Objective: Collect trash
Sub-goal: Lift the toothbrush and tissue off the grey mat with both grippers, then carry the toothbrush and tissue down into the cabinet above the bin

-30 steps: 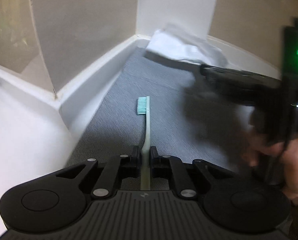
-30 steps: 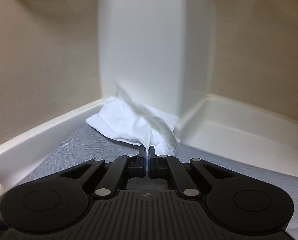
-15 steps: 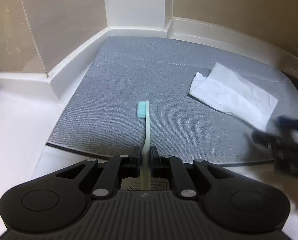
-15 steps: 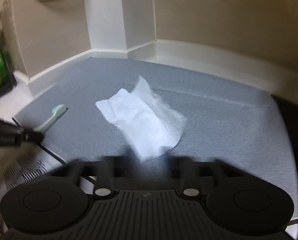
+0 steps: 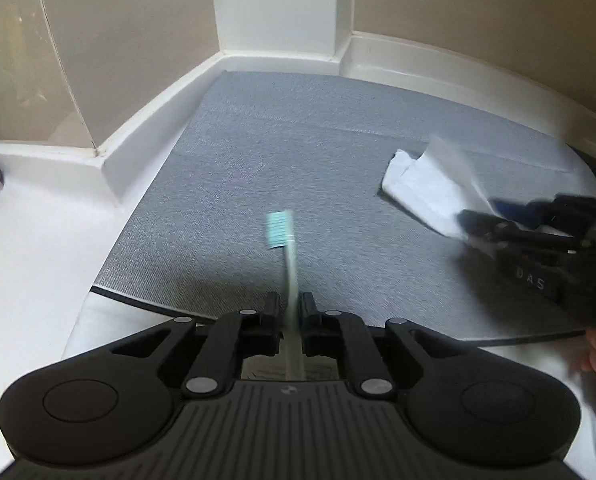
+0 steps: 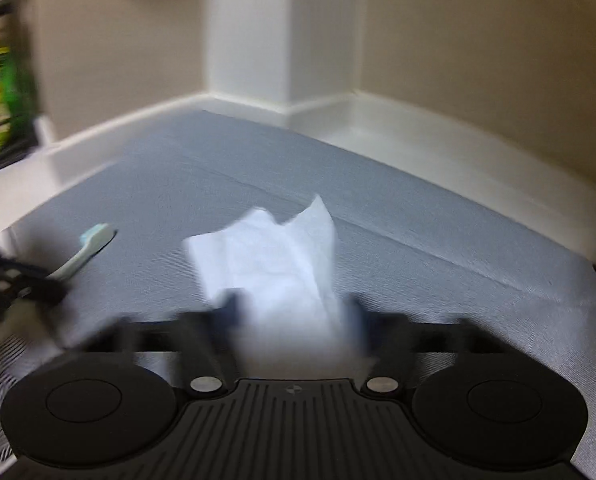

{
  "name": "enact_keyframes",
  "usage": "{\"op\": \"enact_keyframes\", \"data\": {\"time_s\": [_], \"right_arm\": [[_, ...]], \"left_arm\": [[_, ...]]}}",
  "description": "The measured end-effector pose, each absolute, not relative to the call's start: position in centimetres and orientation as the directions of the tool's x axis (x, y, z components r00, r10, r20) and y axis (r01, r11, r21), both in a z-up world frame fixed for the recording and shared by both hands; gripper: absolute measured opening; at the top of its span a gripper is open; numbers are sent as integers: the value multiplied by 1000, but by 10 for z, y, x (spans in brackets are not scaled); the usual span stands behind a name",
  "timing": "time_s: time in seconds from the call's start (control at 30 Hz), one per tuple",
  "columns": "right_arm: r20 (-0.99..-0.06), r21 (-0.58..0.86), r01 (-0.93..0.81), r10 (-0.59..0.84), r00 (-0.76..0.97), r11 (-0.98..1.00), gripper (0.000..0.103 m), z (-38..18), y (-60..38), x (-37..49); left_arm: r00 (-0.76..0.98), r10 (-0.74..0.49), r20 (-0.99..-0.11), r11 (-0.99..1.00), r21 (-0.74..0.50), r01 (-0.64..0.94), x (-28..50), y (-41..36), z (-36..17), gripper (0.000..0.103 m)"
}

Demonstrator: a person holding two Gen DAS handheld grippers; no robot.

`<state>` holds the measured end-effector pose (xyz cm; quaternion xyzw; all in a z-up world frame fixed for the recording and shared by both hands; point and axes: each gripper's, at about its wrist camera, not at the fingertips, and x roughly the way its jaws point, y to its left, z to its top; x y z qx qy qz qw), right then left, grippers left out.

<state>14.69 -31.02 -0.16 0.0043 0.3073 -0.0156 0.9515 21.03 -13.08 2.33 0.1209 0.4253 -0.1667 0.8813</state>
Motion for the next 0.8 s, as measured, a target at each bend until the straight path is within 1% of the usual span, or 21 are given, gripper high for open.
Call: {"op": "enact_keyframes", "data": {"time_s": [0.03,0.1,0.3,0.4,0.57,0.8], "right_arm": [[-589,1,39,-30,807,999,4,0,-309,142],[-559,34,54,-26,829,998,4,7,-309,127],[-427,68,106,-67,902,992,4,47,-310,59],[-371,46,123,-97,924,991,4,66,-308,19],[-319,50,102,-81,944,993,4,87,-304,-51],[-264,18,71,-64,963,997,4,92,-290,-135]], "left_arm": [[590,-196,-783,916,69,395,206,-132,26,10],[610,-211,-764,915,65,397,193,-134,38,10],[687,-231,-689,908,100,406,130,-140,88,10],[704,-247,-666,907,97,410,99,-143,108,10],[707,-278,-650,898,86,432,41,-142,130,10],[699,-316,-641,881,76,467,-48,-135,143,10]]}}
